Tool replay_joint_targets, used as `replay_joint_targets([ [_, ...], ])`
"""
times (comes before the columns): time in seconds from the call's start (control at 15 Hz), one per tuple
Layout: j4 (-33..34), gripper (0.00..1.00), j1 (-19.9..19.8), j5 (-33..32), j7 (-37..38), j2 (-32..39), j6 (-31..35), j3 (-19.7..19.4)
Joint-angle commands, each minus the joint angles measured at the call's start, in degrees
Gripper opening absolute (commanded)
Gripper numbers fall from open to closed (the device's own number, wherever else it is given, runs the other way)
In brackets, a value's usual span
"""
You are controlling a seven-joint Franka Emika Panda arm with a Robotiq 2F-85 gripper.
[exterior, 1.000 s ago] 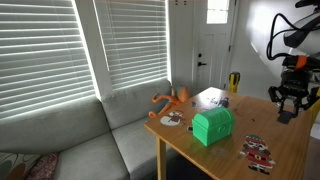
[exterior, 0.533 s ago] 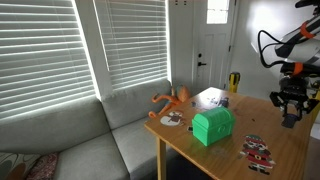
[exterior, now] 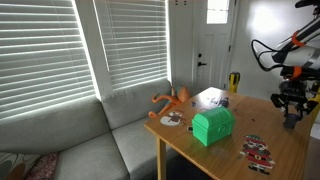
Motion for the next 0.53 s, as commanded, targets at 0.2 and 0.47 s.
replay_joint_targets([
  [0.2, 3.9, 0.12, -1.8, 2.4, -2.0, 4.3, -2.6, -1.1],
  [0.47, 4.6, 0.12, -1.9, 2.4, -0.9, 4.0, -1.6, -1.9],
])
